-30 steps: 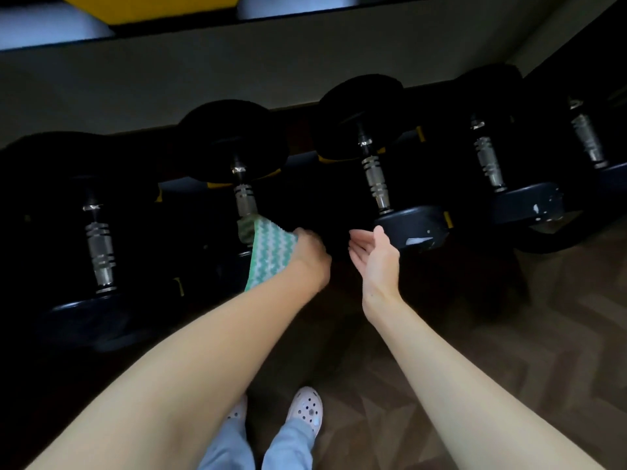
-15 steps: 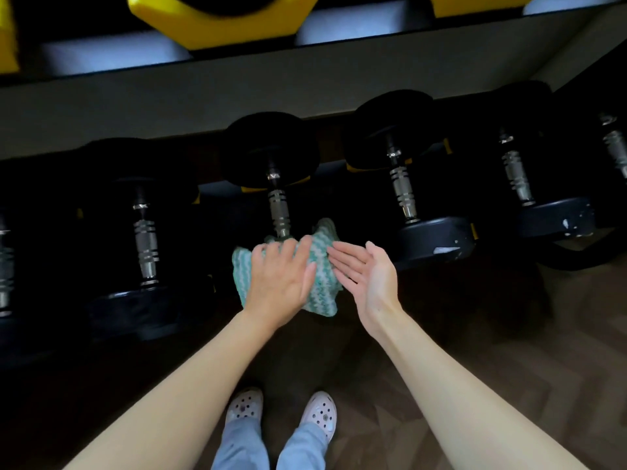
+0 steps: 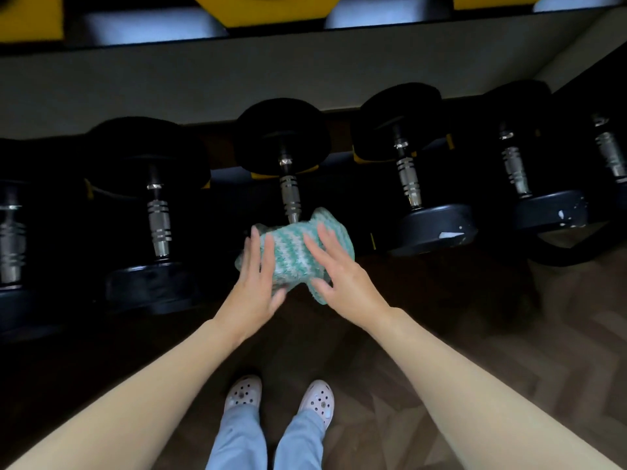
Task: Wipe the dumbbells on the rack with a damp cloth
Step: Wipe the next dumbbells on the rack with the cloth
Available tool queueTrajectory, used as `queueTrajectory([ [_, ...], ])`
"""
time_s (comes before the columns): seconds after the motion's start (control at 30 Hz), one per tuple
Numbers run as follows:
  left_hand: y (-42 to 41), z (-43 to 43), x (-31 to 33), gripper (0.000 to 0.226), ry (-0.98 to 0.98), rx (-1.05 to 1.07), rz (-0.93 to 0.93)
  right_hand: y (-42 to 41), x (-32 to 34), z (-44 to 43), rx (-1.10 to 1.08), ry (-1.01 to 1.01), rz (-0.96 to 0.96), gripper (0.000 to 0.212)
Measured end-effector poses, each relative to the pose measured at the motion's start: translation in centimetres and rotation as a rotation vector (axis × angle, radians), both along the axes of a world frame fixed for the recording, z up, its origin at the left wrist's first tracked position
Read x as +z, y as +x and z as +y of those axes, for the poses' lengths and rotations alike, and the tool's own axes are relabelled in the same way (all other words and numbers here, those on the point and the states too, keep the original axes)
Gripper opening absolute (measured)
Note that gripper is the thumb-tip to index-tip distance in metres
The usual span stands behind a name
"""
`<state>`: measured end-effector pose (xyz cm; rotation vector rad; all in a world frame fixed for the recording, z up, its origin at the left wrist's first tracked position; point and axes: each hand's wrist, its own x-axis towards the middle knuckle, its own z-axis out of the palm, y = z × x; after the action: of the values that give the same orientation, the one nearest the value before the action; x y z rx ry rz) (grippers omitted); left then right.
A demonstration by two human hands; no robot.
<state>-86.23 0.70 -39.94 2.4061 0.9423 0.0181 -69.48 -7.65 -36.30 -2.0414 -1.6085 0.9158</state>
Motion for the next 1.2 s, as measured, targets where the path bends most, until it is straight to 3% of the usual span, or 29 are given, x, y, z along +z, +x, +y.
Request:
queueTrajectory([
  [0.1,0.0,-1.1,-0.2,0.113,0.108,0.075,0.023,-0.4,-0.7,-0.9,-0.020,0.174,-0.259,0.081],
  [0.17,-0.2,-2.2,0.0,0.108,0.150,0.089,-0.020,-1.1,-1.2,-1.2,-0.118,0.224,-0.348,0.070],
  [0.3,-1.8,-3.7,0.5,0.081,0.121,0.017,-0.109,-3.0,-0.6,-1.2,-0.247,0.245,-0.286,0.042],
  [0.4,-2.3,-4.1,2.1,0.042,0.058,-0.106,-0.194,-3.0,0.7,-1.9,-0.233,0.257,-0.249,0.033],
  [0.53,-1.1,-4.1,5.3,0.044,-0.159,-0.016,-0.242,-2.3,3.0,-3.7,-0.051,-0.088,-0.137,0.058],
  [0.67,1.4,-3.7,9.2,0.026,-0.509,-0.007,-0.256,-1.7,4.3,-4.1,-0.094,-0.162,-0.053,0.026],
  [0.77,2.0,-2.4,10.8,0.027,-0.591,0.050,-0.209,-0.4,5.7,-3.6,-0.218,-0.336,0.019,0.018],
  [0.9,2.1,1.2,12.0,0.022,-0.475,0.139,-0.045,2.7,7.7,-2.1,-0.278,-0.326,-0.024,0.016],
  [1.07,3.9,7.7,12.9,0.012,-0.120,0.210,-0.078,5.8,8.9,3.2,-0.366,-0.120,-0.119,0.007],
  [1.2,6.6,11.6,12.1,0.023,0.130,0.384,-0.015,6.9,8.4,9.3,-0.551,-0.027,-0.114,0.011],
])
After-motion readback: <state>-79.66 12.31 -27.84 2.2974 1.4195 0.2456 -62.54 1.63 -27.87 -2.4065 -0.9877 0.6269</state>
